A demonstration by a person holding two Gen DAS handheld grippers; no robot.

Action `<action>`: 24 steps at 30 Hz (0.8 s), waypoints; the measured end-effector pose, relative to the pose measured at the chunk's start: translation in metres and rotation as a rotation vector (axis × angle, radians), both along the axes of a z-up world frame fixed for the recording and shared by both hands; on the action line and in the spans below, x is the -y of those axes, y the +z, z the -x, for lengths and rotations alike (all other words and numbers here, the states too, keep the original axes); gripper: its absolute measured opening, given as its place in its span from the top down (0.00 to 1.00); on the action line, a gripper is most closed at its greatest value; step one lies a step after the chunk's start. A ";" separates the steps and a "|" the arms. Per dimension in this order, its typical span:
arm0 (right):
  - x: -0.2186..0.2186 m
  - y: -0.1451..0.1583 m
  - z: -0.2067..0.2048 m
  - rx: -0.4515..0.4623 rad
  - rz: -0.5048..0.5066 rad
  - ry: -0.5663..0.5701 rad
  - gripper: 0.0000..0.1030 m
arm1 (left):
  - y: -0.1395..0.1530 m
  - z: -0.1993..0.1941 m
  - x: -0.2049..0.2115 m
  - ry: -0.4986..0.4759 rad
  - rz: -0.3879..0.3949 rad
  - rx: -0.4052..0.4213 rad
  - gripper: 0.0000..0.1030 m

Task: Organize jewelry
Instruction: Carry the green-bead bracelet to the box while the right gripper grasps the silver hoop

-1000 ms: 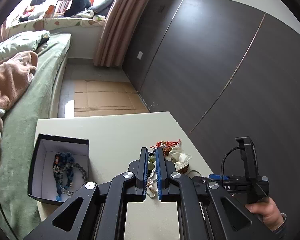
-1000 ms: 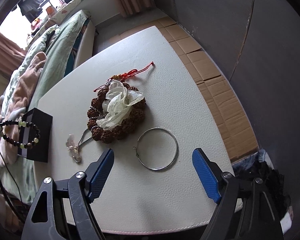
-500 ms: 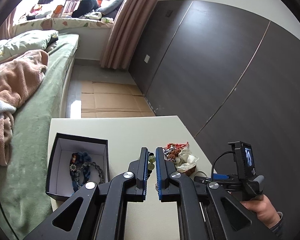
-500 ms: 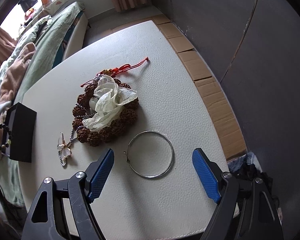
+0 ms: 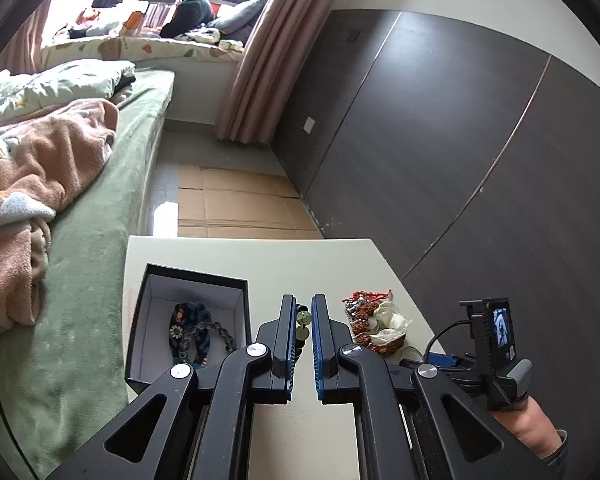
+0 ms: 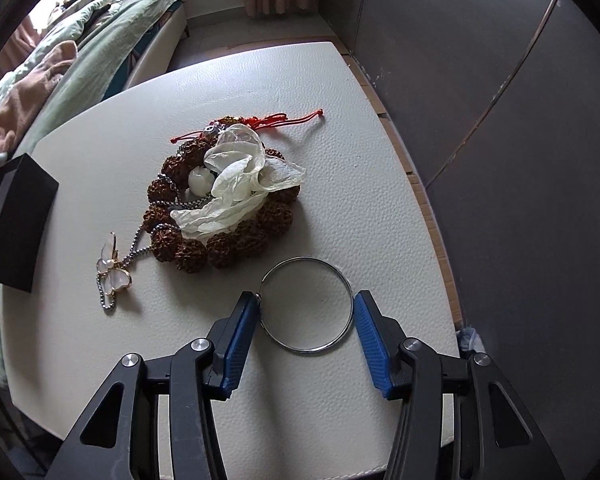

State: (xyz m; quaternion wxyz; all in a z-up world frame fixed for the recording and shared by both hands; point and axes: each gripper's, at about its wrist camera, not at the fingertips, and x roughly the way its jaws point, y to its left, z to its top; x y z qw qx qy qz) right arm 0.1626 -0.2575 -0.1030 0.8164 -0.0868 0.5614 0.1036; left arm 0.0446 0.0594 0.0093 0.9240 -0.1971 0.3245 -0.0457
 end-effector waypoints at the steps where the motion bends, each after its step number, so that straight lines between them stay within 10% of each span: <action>1: 0.004 0.002 -0.001 -0.007 -0.038 -0.010 0.51 | 0.001 0.001 -0.003 0.009 0.000 0.002 0.93; 24: -0.094 0.051 0.018 0.039 -0.604 0.151 0.51 | -0.022 -0.015 -0.066 0.243 0.064 -0.114 0.81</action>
